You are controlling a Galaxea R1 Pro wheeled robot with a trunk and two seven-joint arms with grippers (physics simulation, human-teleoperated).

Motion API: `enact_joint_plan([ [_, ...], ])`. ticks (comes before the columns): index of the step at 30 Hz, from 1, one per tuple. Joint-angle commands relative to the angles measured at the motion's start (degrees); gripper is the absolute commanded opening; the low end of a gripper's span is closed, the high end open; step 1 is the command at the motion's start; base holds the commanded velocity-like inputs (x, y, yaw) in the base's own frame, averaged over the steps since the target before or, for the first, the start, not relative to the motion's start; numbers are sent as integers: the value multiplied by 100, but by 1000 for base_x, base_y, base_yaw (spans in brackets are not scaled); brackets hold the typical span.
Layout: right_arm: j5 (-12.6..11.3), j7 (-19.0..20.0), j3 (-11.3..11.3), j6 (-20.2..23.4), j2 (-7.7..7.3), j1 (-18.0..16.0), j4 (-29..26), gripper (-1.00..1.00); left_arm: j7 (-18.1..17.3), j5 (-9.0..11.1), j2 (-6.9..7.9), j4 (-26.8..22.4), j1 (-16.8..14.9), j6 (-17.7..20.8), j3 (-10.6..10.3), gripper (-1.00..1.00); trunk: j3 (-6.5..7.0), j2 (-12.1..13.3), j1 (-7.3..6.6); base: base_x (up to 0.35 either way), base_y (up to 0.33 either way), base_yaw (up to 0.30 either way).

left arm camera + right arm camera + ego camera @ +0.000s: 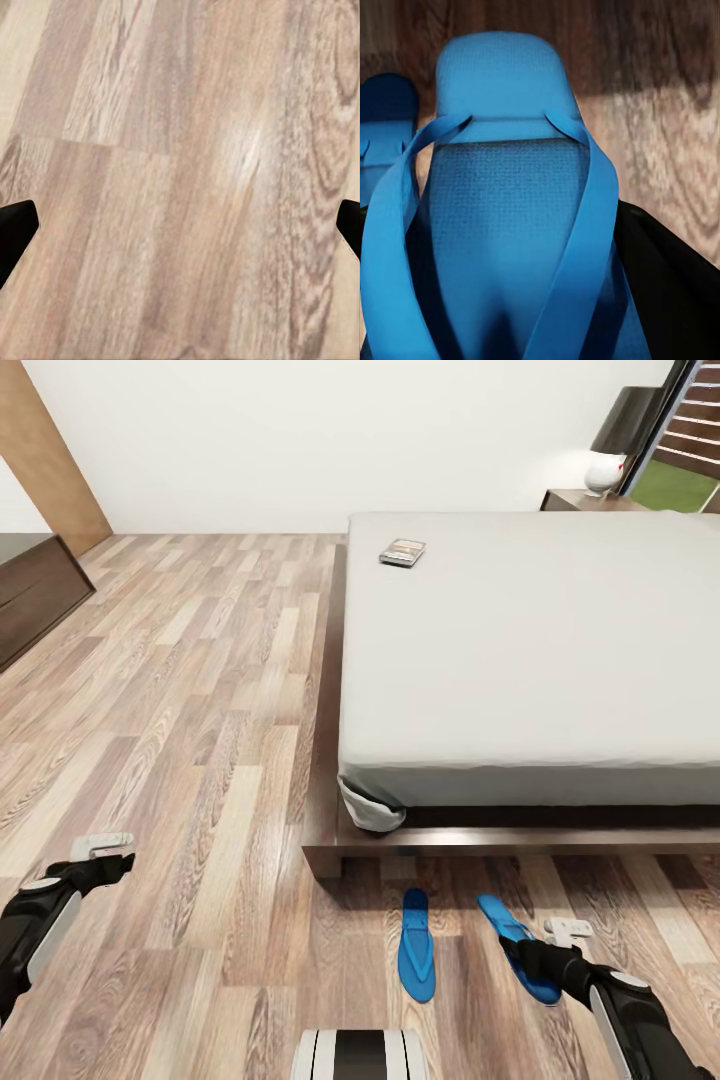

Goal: In the bedroom, move the book from the bed onto either nightstand, and place the two sandals side by side next to the bed.

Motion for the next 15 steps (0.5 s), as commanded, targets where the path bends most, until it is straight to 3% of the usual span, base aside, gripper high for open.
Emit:
enact_joint_plan([
  [1,46,35,-13,24,3,-23,0,-100,38,61,8,-32,1,36,0,100,-4,-2,-1,0,0,0],
  [10,29,-469,33,23,26,-218,31,-100,64,60,26,-101,5,69,22,100,-4,-2,-1,0,0,0],
  [15,23,-550,219,21,38,-286,114,-100,68,60,28,-98,5,81,24,100,40,1,-6,0,0,0],
])
